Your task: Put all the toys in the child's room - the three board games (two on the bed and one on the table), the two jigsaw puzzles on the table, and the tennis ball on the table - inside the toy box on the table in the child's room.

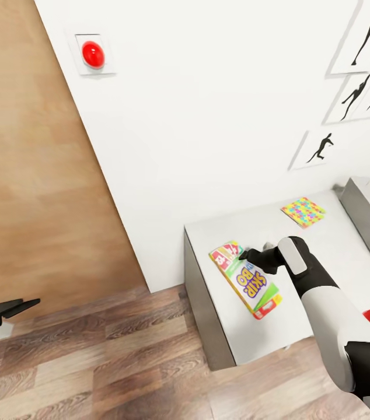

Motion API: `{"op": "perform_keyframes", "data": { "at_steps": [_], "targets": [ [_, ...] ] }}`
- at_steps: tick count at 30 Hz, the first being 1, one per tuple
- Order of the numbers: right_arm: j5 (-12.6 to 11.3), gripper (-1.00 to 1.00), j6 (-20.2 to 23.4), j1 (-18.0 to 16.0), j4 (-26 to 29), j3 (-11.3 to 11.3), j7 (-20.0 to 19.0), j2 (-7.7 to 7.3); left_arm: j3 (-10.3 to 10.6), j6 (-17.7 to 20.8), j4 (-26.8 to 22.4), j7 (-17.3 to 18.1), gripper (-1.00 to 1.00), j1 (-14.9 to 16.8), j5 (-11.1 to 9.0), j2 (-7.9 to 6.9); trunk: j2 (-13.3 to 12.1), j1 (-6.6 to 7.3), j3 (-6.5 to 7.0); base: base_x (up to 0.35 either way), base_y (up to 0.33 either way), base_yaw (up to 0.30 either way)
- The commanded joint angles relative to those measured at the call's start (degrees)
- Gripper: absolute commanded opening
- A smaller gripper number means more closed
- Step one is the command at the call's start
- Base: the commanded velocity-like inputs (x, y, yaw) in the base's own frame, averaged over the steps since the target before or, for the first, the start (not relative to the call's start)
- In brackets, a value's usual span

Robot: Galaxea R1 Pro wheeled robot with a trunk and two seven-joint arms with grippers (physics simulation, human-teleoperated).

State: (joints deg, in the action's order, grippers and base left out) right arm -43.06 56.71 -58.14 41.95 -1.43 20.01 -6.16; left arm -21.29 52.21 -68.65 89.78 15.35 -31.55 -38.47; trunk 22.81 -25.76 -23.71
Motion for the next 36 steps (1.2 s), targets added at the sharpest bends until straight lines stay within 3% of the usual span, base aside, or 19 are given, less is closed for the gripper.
{"op": "perform_keyframes", "data": {
  "at_steps": [1, 36],
  "targets": [
    [-0.62, 1.00, 0.15, -0.04, 0.06, -0.06, 0.56, 0.03, 0.02, 0.61, 0.00, 0.22, 1.00, 0.03, 0.01, -0.02, 0.11, -0.02, -0.10, -0.057, 0.052, 0.000],
    [-0.62, 1.00, 0.15, -0.04, 0.06, -0.06, 0.47, 0.14, 0.04, 0.61, 0.00, 0.22, 1.00, 0.03, 0.06, -0.02, 0.11, -0.02, -0.10, -0.034, 0.070, 0.000]
  ]
}}
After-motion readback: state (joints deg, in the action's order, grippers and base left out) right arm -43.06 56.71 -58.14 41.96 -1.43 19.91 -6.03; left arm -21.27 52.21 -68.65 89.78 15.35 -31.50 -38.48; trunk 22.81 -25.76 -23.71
